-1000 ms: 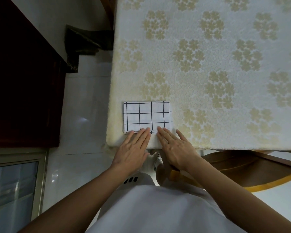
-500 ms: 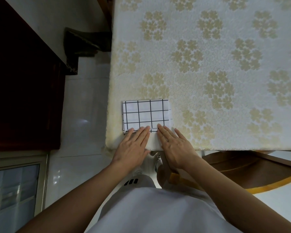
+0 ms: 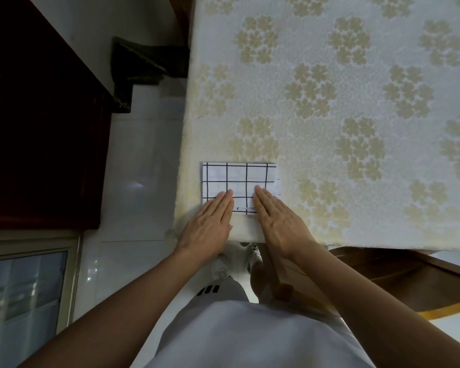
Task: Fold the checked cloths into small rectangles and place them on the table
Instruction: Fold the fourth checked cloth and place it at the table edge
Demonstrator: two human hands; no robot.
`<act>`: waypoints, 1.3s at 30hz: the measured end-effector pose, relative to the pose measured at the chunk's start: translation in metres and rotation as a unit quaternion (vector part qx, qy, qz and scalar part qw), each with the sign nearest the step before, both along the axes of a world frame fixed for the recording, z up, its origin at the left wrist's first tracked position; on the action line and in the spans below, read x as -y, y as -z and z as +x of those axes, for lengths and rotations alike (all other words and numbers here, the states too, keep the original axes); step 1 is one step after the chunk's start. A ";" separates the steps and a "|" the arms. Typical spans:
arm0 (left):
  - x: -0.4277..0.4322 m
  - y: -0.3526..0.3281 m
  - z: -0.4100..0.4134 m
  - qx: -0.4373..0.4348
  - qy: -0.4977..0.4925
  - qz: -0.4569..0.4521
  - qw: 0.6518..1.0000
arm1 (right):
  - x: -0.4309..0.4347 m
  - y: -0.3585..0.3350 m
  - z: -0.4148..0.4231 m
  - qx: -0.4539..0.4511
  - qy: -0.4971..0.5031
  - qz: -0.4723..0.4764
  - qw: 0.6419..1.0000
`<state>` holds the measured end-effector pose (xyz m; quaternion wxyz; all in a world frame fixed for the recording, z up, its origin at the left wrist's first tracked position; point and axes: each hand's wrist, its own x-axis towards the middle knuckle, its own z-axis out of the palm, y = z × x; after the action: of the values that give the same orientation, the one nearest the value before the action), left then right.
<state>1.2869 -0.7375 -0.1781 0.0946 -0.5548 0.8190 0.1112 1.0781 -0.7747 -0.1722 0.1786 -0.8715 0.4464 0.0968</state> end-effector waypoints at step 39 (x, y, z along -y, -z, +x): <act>0.000 -0.004 0.003 -0.054 -0.033 -0.020 0.998 | 0.005 0.000 0.003 0.042 -0.022 -0.071 0.996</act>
<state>1.2895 -0.7372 -0.1743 0.0359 -0.5769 0.8059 0.1278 1.0811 -0.7800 -0.1726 0.1330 -0.8948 0.4250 0.0320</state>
